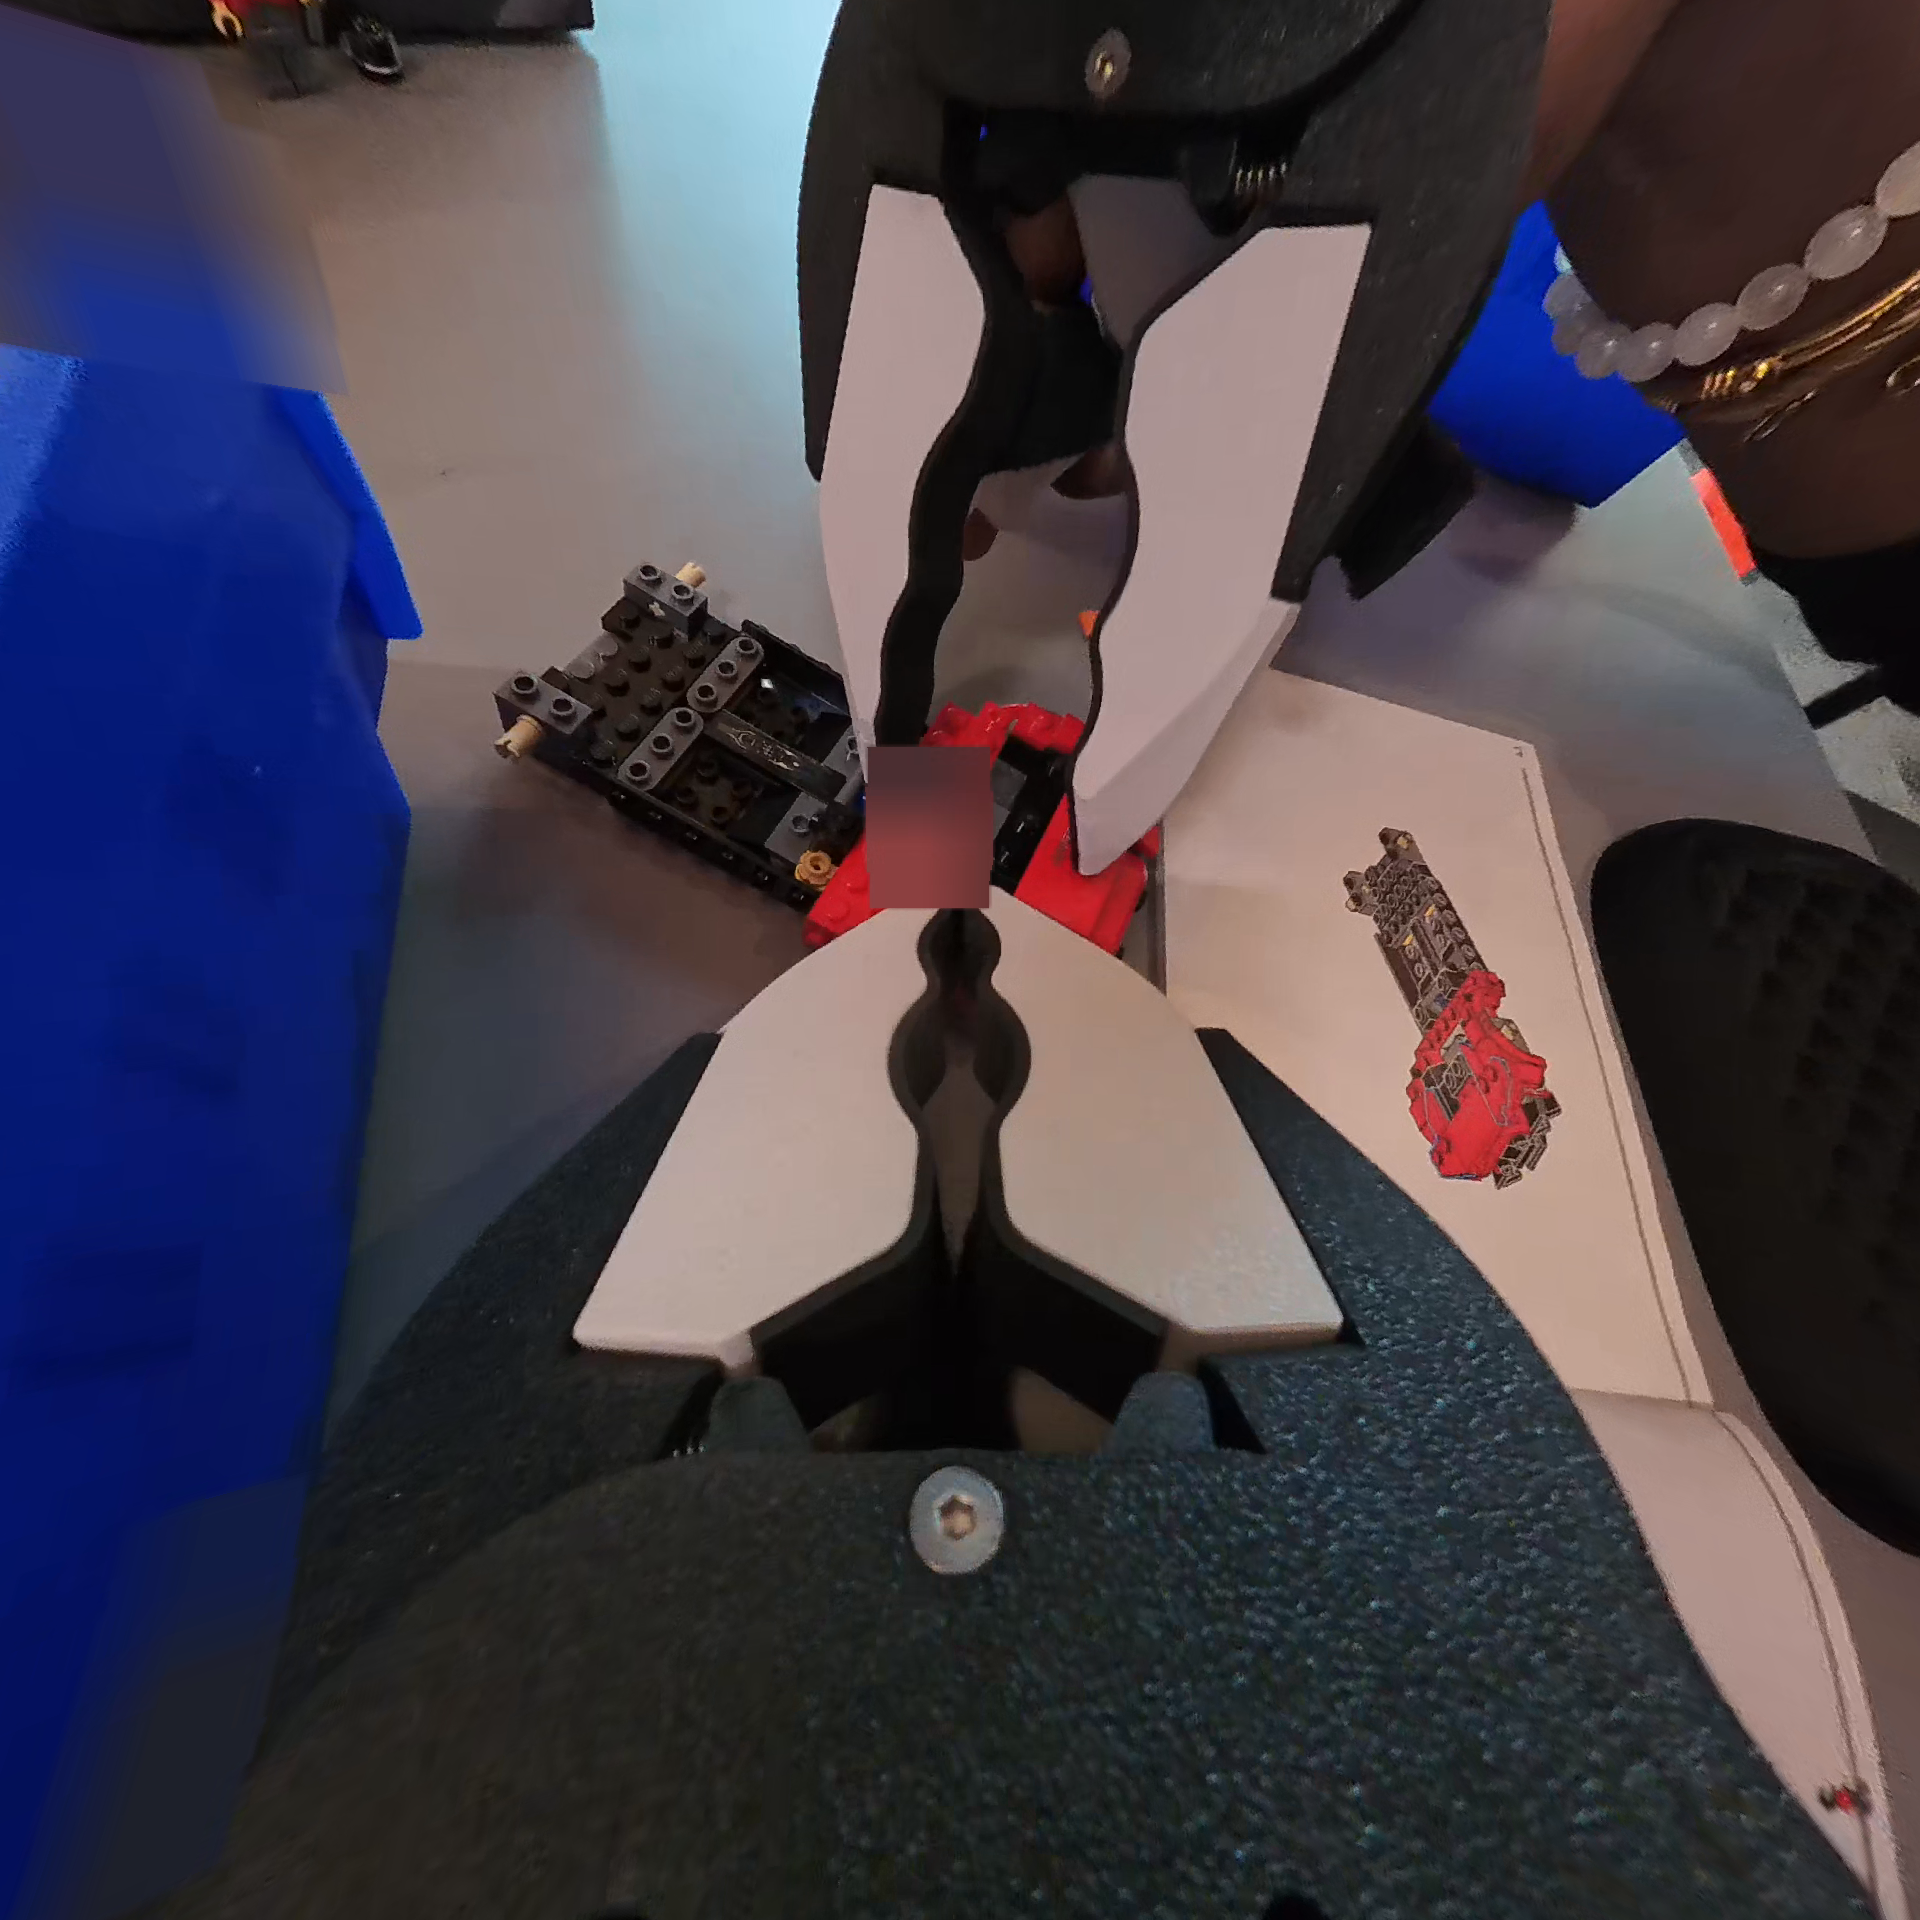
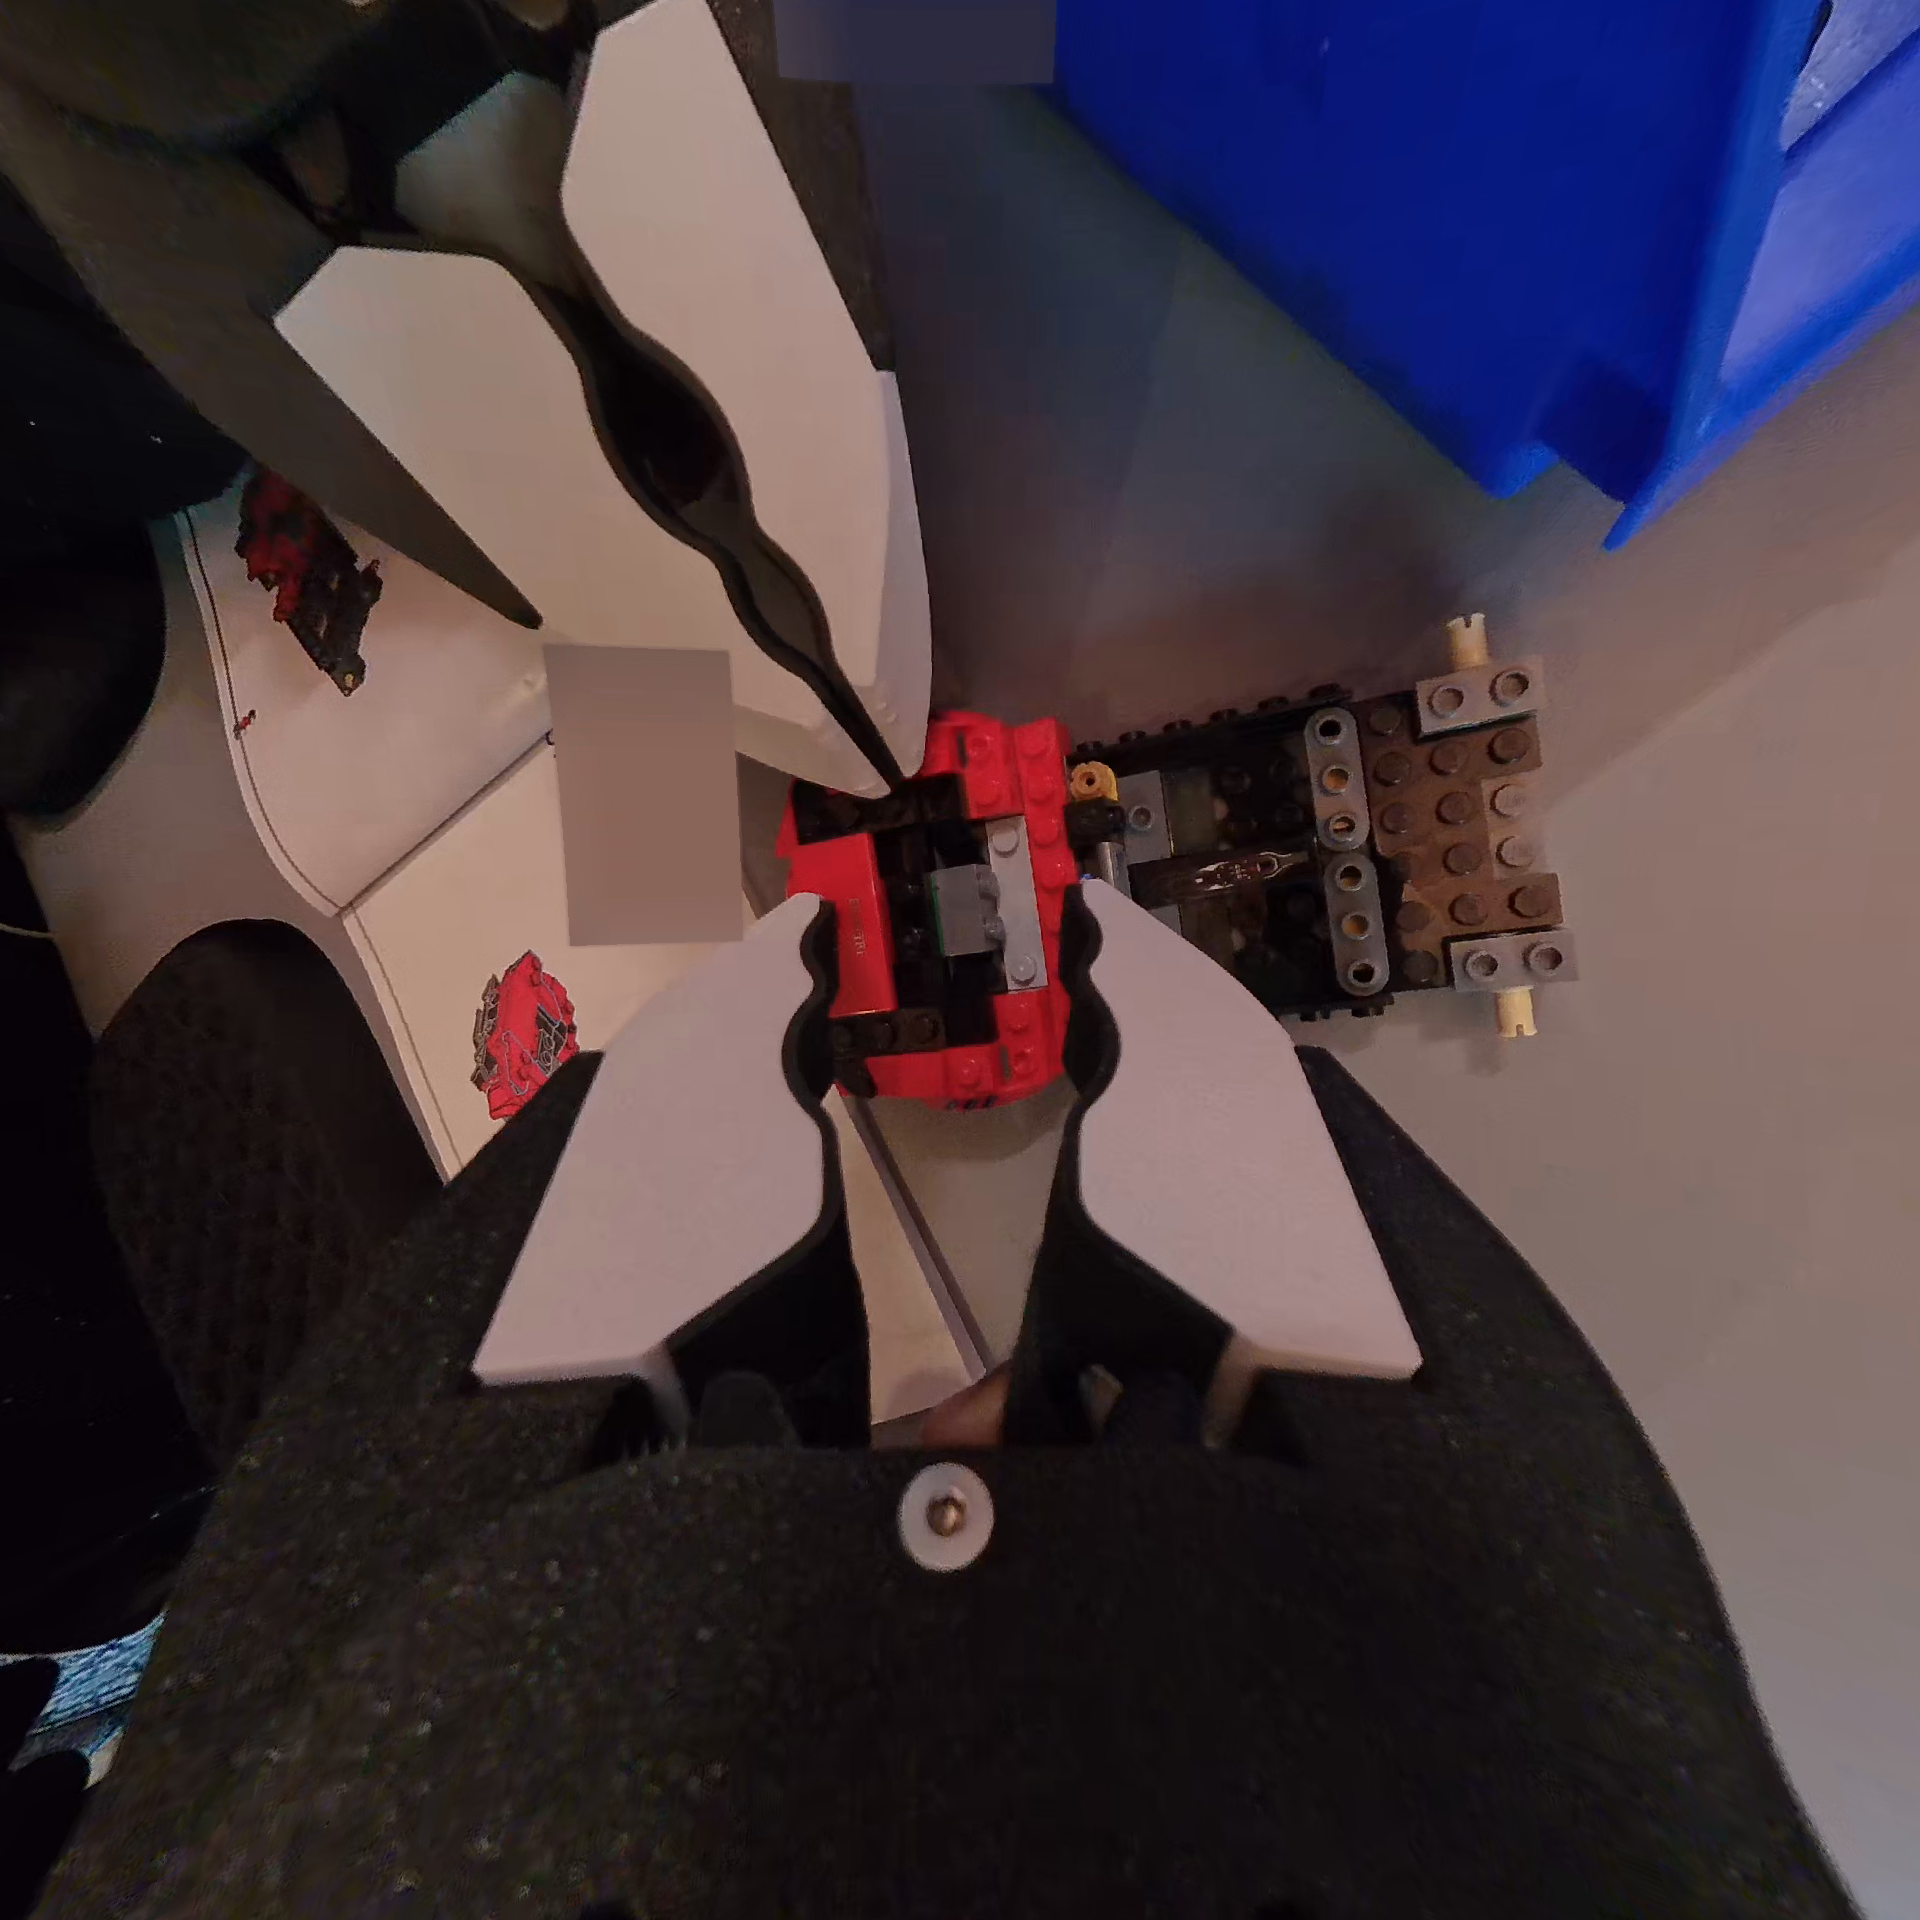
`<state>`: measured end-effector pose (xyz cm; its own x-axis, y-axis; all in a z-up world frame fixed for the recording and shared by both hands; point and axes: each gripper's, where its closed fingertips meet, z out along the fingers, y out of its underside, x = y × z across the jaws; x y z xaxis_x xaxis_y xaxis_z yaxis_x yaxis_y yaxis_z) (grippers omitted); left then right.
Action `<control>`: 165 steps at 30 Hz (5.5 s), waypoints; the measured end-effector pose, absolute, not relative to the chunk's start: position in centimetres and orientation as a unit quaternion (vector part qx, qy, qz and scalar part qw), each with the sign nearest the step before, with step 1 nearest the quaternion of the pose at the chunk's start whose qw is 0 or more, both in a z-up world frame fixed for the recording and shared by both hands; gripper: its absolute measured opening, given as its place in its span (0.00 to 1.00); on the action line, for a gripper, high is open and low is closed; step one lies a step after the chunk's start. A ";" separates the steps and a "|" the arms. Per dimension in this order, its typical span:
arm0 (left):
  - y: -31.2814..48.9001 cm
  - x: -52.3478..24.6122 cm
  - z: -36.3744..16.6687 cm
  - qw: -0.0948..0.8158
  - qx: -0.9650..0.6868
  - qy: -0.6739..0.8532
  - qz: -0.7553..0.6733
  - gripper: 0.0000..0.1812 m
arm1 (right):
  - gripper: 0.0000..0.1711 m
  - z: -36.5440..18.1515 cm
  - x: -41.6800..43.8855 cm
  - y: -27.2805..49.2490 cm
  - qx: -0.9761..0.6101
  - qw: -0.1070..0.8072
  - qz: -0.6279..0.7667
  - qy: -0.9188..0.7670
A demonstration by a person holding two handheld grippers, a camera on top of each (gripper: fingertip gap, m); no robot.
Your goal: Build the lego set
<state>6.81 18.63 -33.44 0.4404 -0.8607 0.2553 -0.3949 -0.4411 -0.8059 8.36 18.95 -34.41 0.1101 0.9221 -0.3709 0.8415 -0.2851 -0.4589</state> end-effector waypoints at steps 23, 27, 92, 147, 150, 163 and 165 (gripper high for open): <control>18.6 6.4 -33.1 0.352 -0.761 0.409 -0.359 0.00 | 0.24 -34.4 8.3 18.9 -0.743 0.067 0.299 -0.595; 18.6 6.3 -33.1 0.350 -0.766 0.409 -0.353 0.00 | 0.24 -34.4 8.3 18.9 -0.742 0.067 0.299 -0.596; 18.2 2.5 -31.9 0.395 -0.730 0.529 -0.179 0.00 | 0.20 -32.1 5.8 16.6 -0.681 0.173 0.246 -0.667; 16.9 12.6 -34.5 0.306 -0.692 0.615 -0.221 0.15 | 0.05 -28.7 16.7 14.9 -0.768 0.278 0.224 -0.531; 17.1 13.1 -32.6 0.323 -0.667 0.634 -0.221 0.15 | 0.05 -29.4 17.8 15.3 -0.784 0.281 0.218 -0.509; 23.7 10.2 -33.2 0.356 -0.706 0.605 -0.096 0.00 | 0.04 -30.8 15.2 18.9 -0.751 0.261 0.214 -0.568; 24.3 9.7 -32.5 0.369 -0.718 0.581 -0.109 0.00 | 0.04 -30.6 15.0 19.3 -0.749 0.259 0.206 -0.573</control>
<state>9.69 24.27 -32.51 0.3018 -0.9140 -0.2713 -0.7531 -0.0541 -0.6557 14.97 19.30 -30.58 0.2578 0.9661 -0.0117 0.7524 -0.2083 -0.6249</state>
